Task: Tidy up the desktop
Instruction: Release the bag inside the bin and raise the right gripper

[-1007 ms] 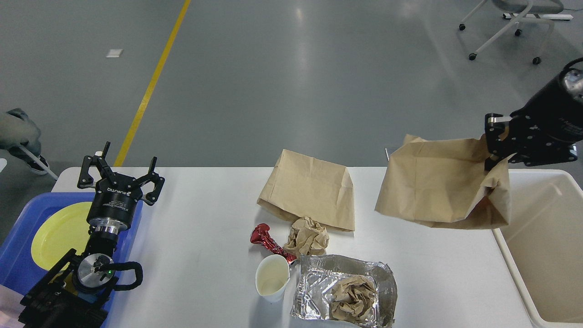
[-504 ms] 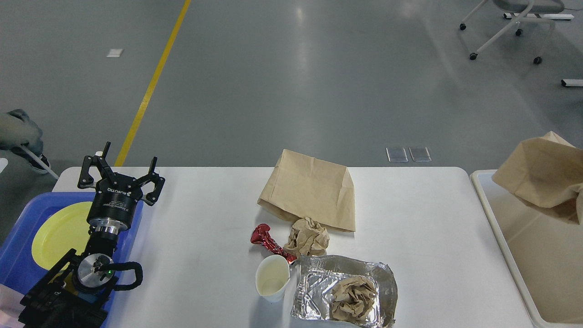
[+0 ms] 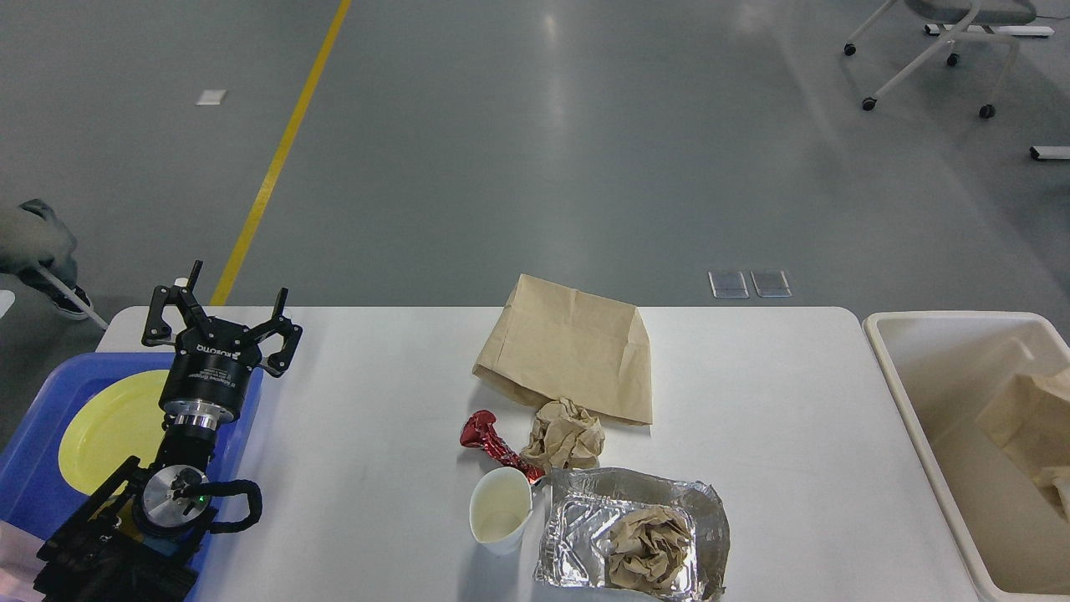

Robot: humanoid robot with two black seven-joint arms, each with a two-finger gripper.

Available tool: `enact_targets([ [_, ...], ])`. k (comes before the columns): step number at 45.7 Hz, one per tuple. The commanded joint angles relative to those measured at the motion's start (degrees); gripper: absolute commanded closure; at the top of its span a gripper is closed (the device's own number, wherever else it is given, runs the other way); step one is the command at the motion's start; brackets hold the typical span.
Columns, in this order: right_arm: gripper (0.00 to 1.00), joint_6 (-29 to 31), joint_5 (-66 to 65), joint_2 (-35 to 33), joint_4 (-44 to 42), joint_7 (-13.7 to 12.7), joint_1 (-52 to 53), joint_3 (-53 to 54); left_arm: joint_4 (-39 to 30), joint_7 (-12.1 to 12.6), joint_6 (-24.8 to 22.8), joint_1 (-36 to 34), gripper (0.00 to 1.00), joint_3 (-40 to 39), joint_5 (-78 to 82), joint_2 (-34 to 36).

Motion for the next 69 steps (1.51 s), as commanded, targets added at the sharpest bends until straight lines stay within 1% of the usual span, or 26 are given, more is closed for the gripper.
enact_targets([
  [1, 1.00, -6.20, 0.00, 5.54, -4.78, -0.20, -6.95, -0.07, 0.00, 0.00, 0.01, 0.00, 0.01, 0.01, 0.00, 0.00],
  [4, 1.00, -7.08, 0.09, 7.30, -6.81, -0.11, -9.06, -0.07, 0.00, 0.00, 0.01, 0.00, 0.01, 0.01, 0.00, 0.00],
  [9, 1.00, -7.79, 0.61, 9.85, -7.17, -0.11, -10.82, 0.19, 0.00, 0.00, 0.01, 0.00, 0.01, 0.01, 0.00, 0.00],
  [18, 1.00, -7.79, 0.88, 10.47, -7.08, -0.11, -11.00, 2.21, 0.00, 0.00, 0.01, 0.00, 0.01, 0.01, 0.00, 0.00],
  [24, 1.00, -7.79, 0.79, 12.49, -6.99, -0.20, -11.00, 2.22, 0.00, 0.00, 0.01, 0.00, 0.01, 0.01, 0.00, 0.00],
  [36, 1.00, -8.49, 0.09, 14.07, -7.08, -0.11, -10.91, 1.86, 0.00, 0.00, 0.01, 0.00, 0.01, 0.01, 0.00, 0.00],
  [37, 0.85, -8.66, 0.09, 14.07, -7.08, -0.11, -10.91, 1.86, 0.00, 0.00, 0.01, 0.00, 0.01, 0.01, 0.00, 0.00],
  [39, 0.50, -9.89, 0.09, 13.99, -7.25, -0.11, -10.82, 2.04, 0.00, 0.00, 0.01, 0.00, 0.01, 0.01, 0.00, 0.00],
  [40, 0.33, -11.03, 0.09, 13.98, -7.25, -0.11, -10.65, 1.95, 0.00, 0.00, 0.01, 0.00, 0.01, 0.01, 0.00, 0.00],
  [41, 0.18, -12.43, 0.09, 13.81, -7.25, -0.11, -10.56, 1.95, 0.00, 0.00, 0.01, 0.00, 0.01, 0.01, 0.00, 0.00],
  [42, 0.08, -13.84, 0.09, 13.81, -7.25, -0.11, -10.56, 1.95, 0.00, 0.00, 0.01, 0.00, 0.01, 0.01, 0.00, 0.00],
  [43, 0.02, -14.98, 0.09, 13.81, -7.17, -0.11, -10.47, 2.04, 0.00, 0.00, 0.01, 0.00, 0.01, 0.01, 0.00, 0.00],
  [44, 0.00, -15.69, 0.09, 13.81, -7.17, -0.11, -10.47, 2.04, 0.00, 0.00, 0.01, 0.00, 0.01, 0.01, 0.00, 0.00],
  [46, 0.00, -16.57, 0.09, 13.72, -7.08, -0.11, -10.47, 2.13, 0.00, 0.00, 0.01, 0.00, 0.01, 0.01, 0.00, 0.00],
  [63, 0.00, -16.49, -0.44, 13.37, -6.46, 0.15, -9.42, 1.51, 0.00, 0.00, 0.01, 0.00, 0.01, 0.01, 0.00, 0.00],
  [69, 0.00, -15.35, -4.65, 13.11, -6.02, 0.16, -7.75, 1.69, 0.00, 0.00, 0.01, 0.00, 0.01, 0.01, 0.00, 0.00],
])
